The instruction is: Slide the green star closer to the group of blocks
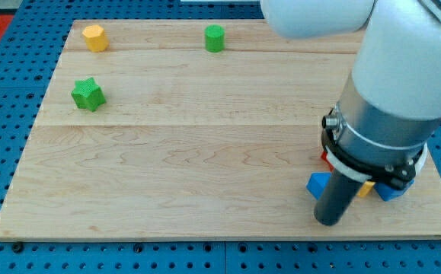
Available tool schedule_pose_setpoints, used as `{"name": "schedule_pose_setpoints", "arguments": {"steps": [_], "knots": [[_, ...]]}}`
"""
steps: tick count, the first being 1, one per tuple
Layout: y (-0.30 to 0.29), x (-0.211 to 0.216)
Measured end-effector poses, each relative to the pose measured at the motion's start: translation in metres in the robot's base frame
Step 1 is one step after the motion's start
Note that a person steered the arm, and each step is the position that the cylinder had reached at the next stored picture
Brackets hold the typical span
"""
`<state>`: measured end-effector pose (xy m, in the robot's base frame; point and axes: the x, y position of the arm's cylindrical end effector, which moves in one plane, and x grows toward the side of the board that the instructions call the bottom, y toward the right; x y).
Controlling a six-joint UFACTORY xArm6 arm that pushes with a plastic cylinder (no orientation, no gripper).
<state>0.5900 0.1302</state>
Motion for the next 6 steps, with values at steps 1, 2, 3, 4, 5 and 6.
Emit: {"name": "schedule_pose_setpoints", "arguments": {"steps": [1,2,3,4,5,6], "knots": [[0.0,-0.013],[-0.002,0.005],[-0.067,0.017],[-0.172,0.005],[-0.28,-0.034],[-0.342,-0.099]]}}
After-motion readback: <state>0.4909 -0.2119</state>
